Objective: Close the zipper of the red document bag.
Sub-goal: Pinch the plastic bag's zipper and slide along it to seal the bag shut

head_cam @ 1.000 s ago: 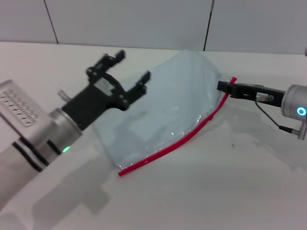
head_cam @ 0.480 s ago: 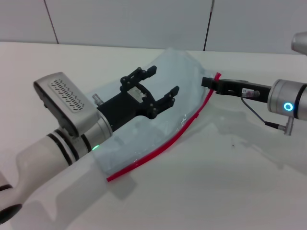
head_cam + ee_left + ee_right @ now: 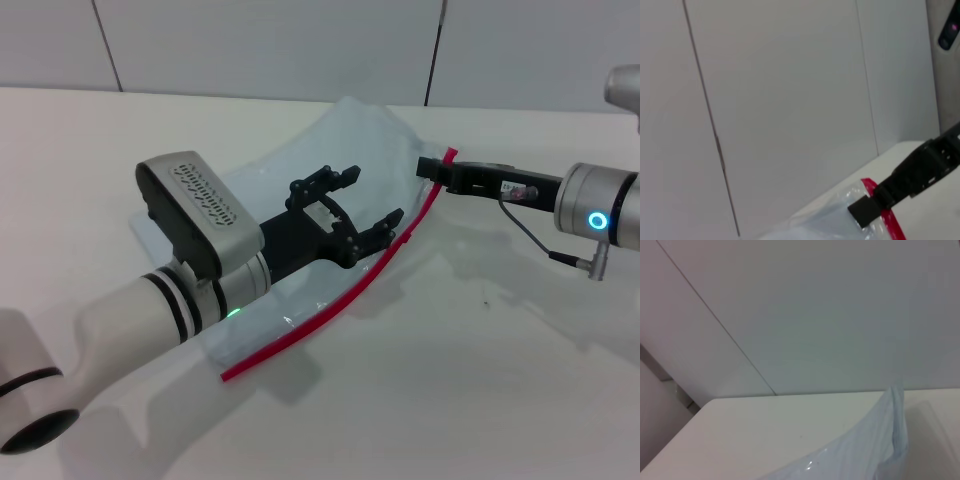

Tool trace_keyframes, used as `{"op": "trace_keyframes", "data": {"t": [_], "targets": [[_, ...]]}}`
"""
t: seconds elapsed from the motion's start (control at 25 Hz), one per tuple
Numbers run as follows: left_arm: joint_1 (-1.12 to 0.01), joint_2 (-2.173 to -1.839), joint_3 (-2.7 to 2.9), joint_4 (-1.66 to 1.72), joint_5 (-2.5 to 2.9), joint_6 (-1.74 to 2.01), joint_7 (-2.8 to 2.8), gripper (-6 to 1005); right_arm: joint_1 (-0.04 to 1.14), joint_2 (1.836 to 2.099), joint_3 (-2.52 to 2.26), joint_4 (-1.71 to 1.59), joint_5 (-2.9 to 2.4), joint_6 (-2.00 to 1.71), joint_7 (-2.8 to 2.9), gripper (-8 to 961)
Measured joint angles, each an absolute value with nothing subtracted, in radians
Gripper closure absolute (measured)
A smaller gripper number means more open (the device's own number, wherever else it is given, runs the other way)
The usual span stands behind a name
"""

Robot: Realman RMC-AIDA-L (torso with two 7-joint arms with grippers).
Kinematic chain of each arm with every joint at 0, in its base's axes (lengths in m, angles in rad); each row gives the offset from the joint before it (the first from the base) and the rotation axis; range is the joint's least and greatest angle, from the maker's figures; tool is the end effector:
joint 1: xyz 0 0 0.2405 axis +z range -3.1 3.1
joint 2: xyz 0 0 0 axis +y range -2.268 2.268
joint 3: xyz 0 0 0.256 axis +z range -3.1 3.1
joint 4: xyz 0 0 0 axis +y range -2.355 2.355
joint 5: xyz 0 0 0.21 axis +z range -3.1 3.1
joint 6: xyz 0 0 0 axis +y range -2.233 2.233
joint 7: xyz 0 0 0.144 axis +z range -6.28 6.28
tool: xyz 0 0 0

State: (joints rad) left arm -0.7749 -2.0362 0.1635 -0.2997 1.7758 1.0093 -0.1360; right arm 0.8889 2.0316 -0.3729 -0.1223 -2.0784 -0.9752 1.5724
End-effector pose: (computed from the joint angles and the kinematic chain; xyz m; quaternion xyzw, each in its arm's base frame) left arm -0.2231 0.3586 -0.1069 -0.8927 -0.0889 -0.2534 0.3618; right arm 0.2260 0.4195 -0.0572 -0.8346 0.4407 0.2576 0.2070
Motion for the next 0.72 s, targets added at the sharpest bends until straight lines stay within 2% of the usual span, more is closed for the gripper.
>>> {"op": "trace_keyframes", "data": {"t": [0.44,0.72], "targets": [[-0.796,-2.034,0.011,-0.412,1.771,0.816,0.182,234,0.876,2.029,-0.373,-0.128,-2.078,-0.963,1.577,907],[-0.757,-2.034,-0.179,-0.553,1.77,0.69,0.567,233,0.875,2.029,-0.373,-0.129,-2.078,-0.955,1.58,907]]}}
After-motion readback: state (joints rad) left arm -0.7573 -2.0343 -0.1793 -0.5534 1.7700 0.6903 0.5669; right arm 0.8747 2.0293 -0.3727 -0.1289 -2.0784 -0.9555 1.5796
